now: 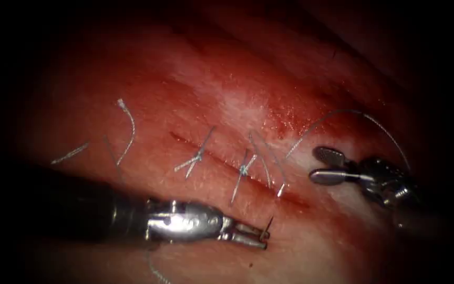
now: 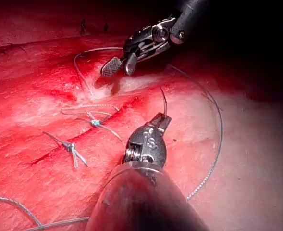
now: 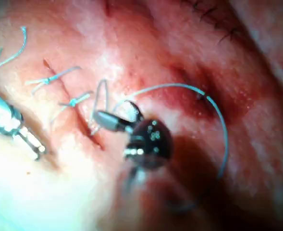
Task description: Wound Closure
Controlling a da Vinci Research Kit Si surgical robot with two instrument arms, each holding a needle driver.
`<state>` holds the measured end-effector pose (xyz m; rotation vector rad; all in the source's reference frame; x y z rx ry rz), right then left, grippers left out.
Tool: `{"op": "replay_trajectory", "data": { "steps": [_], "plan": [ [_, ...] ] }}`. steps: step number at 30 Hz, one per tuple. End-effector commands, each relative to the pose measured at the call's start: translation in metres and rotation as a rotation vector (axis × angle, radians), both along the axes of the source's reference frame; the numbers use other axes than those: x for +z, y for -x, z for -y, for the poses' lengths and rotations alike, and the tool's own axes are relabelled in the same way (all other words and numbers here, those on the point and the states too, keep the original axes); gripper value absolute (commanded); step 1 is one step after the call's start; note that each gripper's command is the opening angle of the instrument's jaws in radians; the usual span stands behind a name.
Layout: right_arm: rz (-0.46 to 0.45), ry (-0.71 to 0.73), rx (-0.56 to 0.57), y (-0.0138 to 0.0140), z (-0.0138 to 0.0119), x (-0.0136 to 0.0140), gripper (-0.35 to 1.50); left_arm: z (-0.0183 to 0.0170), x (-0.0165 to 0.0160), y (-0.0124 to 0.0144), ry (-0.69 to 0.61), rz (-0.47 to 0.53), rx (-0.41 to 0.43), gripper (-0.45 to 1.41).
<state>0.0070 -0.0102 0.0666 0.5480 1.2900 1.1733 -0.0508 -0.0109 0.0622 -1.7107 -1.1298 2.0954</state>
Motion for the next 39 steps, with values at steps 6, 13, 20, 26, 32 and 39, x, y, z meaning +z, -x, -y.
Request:
{"op": "replay_trajectory", "data": {
  "steps": [6, 13, 20, 26, 32, 39],
  "plan": [
    [-0.003, -0.005, -0.002, -0.0007, 0.0004, 0.0005, 0.88, 0.0001, -0.0017, 0.0008, -0.281, -0.098, -0.002, -0.45],
    [-0.006, -0.016, 0.000, -0.0008, 0.0010, 0.0004, 0.84, 0.0002, -0.0048, 0.0008, -0.451, -0.117, -0.011, -0.45],
    [-0.014, -0.022, 0.004, -0.0008, 0.0013, 0.0000, 0.84, 0.0002, -0.0084, -0.0002, -0.347, -0.042, 0.010, -0.45],
    [-0.012, -0.005, -0.001, -0.0007, 0.0019, -0.0009, 0.96, -0.0011, -0.0099, -0.0008, 0.000, 0.098, -0.013, -0.45],
    [-0.006, 0.133, -0.078, -0.0012, 0.0029, -0.0034, 1.10, -0.0025, -0.0117, -0.0021, 0.202, 0.171, -0.027, -0.45],
    [-0.008, 0.208, -0.170, -0.0046, 0.0052, -0.0052, 1.04, -0.0035, -0.0156, -0.0029, 0.244, 0.197, -0.043, -0.45]
  ]
}}
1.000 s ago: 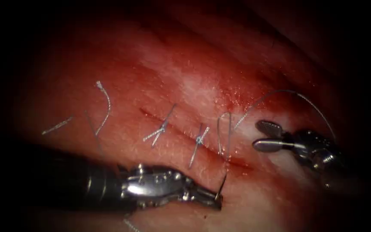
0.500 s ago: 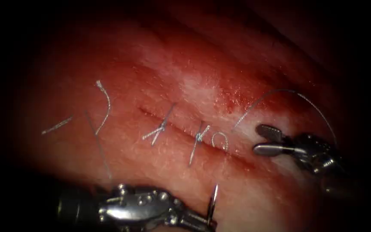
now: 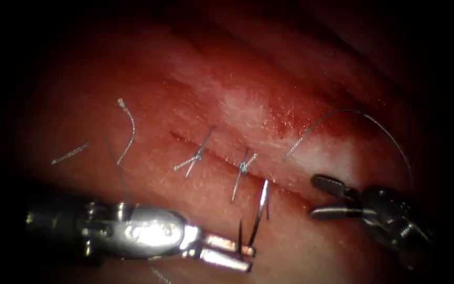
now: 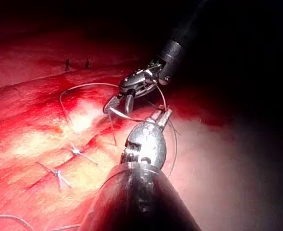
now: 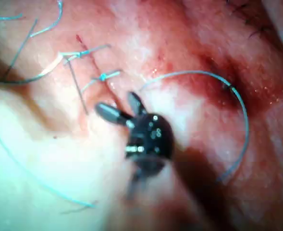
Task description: Wound Closure
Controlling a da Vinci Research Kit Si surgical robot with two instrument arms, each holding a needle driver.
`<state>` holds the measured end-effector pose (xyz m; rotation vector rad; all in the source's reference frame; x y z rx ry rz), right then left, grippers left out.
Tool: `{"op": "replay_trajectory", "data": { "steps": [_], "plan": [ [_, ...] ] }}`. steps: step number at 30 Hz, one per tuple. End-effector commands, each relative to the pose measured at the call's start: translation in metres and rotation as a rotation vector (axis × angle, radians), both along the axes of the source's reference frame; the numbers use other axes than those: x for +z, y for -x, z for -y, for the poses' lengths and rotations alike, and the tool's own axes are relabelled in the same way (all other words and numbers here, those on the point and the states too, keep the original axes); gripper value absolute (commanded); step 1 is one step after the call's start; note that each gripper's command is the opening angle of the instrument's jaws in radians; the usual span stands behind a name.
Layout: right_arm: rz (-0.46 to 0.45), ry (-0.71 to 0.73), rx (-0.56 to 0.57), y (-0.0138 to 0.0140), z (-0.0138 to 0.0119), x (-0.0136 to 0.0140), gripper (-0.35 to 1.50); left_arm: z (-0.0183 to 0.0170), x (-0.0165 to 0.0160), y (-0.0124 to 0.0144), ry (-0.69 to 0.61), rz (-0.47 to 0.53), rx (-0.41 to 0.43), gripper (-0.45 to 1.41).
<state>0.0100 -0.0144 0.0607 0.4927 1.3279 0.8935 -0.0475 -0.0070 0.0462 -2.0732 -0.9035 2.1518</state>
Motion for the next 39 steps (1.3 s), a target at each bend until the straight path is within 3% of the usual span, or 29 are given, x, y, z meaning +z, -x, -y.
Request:
{"op": "replay_trajectory", "data": {
  "steps": [1, 5, 10, 15, 24, 31, 39],
  "plan": [
    [0.008, 0.016, -0.020, -0.0022, 0.0013, 0.0006, 1.04, 0.0006, 0.0001, 0.0005, 0.002, 0.000, -0.001, -0.45],
    [0.062, 0.064, -0.055, -0.0044, 0.0022, 0.0004, 0.98, 0.0010, -0.0013, 0.0008, 0.018, -0.007, 0.003, -0.45],
    [0.121, 0.099, -0.090, -0.0051, 0.0026, 0.0012, 0.91, 0.0010, -0.0021, 0.0007, 0.027, -0.009, 0.007, -0.45],
    [0.177, 0.117, -0.123, -0.0064, 0.0038, 0.0039, 0.89, 0.0007, -0.0027, 0.0002, 0.023, -0.011, 0.002, -0.45],
    [0.220, 0.110, -0.144, -0.0065, 0.0044, 0.0064, 0.88, 0.0004, -0.0040, -0.0002, 0.021, -0.009, -0.002, -0.45],
    [0.248, 0.104, -0.169, -0.0066, 0.0052, 0.0069, 0.69, -0.0002, -0.0044, -0.0009, 0.017, -0.019, -0.012, -0.45],
    [0.258, 0.102, -0.170, -0.0064, 0.0056, 0.0063, 0.66, -0.0011, -0.0043, -0.0018, 0.013, -0.038, -0.033, -0.45]
  ]
}}
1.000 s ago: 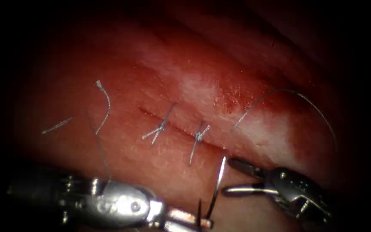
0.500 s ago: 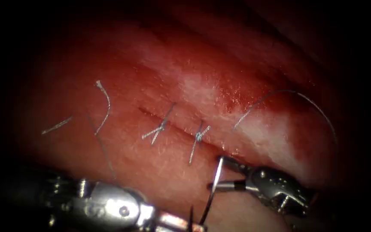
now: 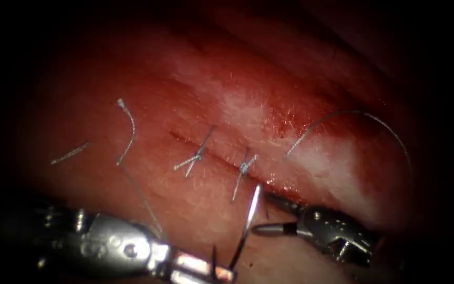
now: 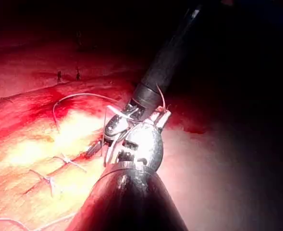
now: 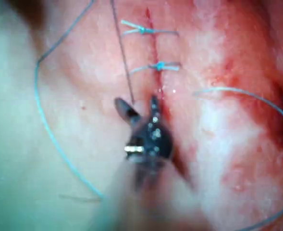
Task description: Wound Closure
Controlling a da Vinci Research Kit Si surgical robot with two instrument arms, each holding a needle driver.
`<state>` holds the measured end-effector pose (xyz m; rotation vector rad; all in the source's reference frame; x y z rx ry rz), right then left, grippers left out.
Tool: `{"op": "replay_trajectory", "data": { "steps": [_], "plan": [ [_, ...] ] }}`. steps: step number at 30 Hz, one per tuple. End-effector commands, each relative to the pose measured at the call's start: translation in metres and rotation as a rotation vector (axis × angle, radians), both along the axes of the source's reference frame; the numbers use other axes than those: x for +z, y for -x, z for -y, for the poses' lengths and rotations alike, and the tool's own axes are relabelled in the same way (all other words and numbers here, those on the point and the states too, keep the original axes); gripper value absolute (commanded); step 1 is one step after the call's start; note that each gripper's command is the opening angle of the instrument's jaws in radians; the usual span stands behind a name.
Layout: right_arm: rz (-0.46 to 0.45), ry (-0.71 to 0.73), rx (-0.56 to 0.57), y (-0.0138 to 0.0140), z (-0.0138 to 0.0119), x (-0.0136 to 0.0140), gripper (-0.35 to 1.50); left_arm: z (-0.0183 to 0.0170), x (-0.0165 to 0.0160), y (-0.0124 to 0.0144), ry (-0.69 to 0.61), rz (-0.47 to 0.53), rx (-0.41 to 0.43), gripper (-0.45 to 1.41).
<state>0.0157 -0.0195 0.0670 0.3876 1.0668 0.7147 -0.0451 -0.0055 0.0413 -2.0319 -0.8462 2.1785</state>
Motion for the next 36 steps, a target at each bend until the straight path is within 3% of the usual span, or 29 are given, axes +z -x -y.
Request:
{"op": "replay_trajectory", "data": {
  "steps": [1, 8, 20, 29, 36],
  "plan": [
    [-0.012, -0.003, 0.013, -0.0006, 0.0002, -0.0005, 0.66, 0.0004, 0.0007, 0.0005, 0.000, -0.001, 0.000, -0.45],
    [-0.018, 0.012, 0.037, -0.0008, 0.0000, -0.0021, -0.33, 0.0005, 0.0005, 0.0004, -0.002, -0.007, -0.005, -0.45],
    [-0.041, 0.020, 0.042, 0.0003, -0.0005, -0.0037, -0.35, 0.0003, -0.0007, 0.0001, -0.010, -0.006, -0.007, -0.45],
    [-0.087, -0.015, 0.051, -0.0005, 0.0015, -0.0103, -0.35, -0.0015, 0.0009, -0.0013, 0.000, -0.060, -0.067, -0.45],
    [-0.130, -0.035, 0.057, -0.0024, 0.0027, -0.0155, -0.35, -0.0038, 0.0040, -0.0037, 0.003, -0.132, -0.135, -0.45]
  ]
}}
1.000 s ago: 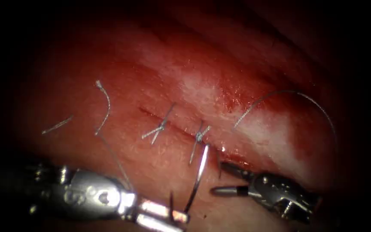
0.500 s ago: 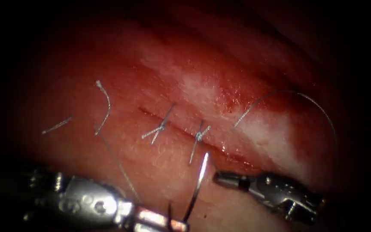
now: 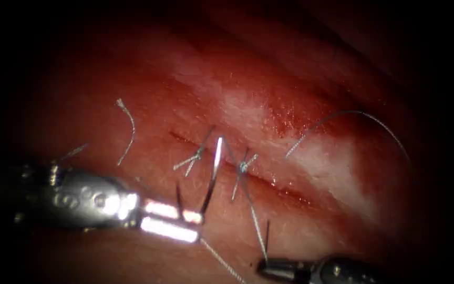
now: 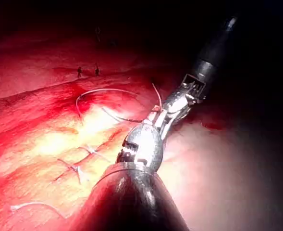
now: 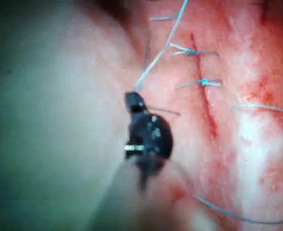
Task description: Wound Closure
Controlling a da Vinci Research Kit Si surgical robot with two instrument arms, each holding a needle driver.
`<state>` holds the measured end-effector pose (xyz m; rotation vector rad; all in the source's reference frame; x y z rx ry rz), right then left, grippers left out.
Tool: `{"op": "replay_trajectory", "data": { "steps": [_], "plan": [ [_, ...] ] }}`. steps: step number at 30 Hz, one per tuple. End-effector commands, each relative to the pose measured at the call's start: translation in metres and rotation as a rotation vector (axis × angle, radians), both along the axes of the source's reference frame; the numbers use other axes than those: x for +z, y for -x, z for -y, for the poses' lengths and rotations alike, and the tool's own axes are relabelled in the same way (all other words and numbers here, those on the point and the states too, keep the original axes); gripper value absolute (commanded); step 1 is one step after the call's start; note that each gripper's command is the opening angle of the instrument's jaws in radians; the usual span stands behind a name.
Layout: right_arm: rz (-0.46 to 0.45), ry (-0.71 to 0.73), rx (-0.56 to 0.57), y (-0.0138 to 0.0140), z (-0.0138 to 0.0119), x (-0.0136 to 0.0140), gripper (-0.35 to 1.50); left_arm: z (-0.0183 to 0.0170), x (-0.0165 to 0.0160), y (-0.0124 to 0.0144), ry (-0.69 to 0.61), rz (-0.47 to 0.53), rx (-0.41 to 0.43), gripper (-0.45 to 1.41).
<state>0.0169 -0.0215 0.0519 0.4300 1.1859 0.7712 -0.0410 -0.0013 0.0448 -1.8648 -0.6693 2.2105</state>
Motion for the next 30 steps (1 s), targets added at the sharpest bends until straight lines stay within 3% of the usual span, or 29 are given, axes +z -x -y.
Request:
{"op": "replay_trajectory", "data": {
  "steps": [1, 8, 18, 20, 21, 22, 25, 30],
  "plan": [
    [-0.015, 0.003, -0.009, -0.0016, 0.0008, -0.0012, -0.35, 0.0001, 0.0009, 0.0001, -0.001, -0.014, -0.011, -0.45],
    [-0.063, 0.000, -0.029, -0.0049, 0.0020, -0.0073, -0.35, -0.0015, 0.0031, -0.0025, 0.009, -0.072, -0.061, -0.45],
    [-0.117, 0.032, -0.059, -0.0080, 0.0036, -0.0141, -0.35, -0.0014, 0.0029, -0.0027, 0.006, -0.081, -0.068, -0.45],
    [-0.113, 0.063, -0.053, -0.0079, 0.0029, -0.0144, 0.27, -0.0015, 0.0029, -0.0028, 0.005, -0.081, -0.068, -0.45],
    [-0.101, 0.073, -0.042, -0.0076, 0.0023, -0.0144, 0.68, -0.0015, 0.0029, -0.0029, 0.004, -0.080, -0.067, -0.45],
    [-0.088, 0.089, -0.034, -0.0073, 0.0019, -0.0143, 0.88, -0.0016, 0.0028, -0.0031, 0.003, -0.080, -0.067, -0.45],
    [-0.073, 0.132, -0.035, -0.0056, 0.0007, -0.0136, 0.98, -0.0021, 0.0027, -0.0037, -0.002, -0.076, -0.063, -0.45],
    [-0.039, 0.184, -0.024, -0.0024, -0.0007, -0.0115, 0.98, -0.0031, 0.0028, -0.0052, -0.003, -0.102, -0.090, -0.45]
  ]
}}
